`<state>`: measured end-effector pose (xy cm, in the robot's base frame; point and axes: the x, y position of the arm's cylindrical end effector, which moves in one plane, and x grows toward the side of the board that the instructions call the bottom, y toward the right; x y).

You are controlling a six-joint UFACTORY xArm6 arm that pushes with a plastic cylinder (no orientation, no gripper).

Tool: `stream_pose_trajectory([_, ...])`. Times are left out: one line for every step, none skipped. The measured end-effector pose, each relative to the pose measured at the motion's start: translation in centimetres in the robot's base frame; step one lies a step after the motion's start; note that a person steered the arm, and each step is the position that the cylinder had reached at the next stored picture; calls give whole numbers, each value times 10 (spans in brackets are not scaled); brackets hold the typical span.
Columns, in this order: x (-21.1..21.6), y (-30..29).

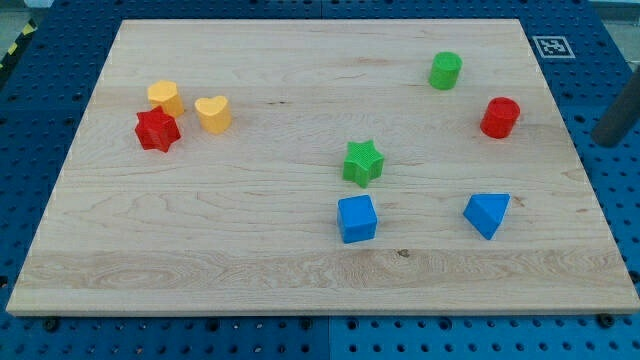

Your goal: Push the red circle into the heart

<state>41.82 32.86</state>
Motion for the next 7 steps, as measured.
stream_pose_trajectory([-17,-37])
stream_pose_trajectory([-22,-78])
stream_pose_trajectory([-22,-116])
stream_pose_trajectory([-22,-157])
stream_pose_trajectory([-22,-199])
stream_pose_trajectory([-22,-241])
stream_pose_trajectory([-22,-278])
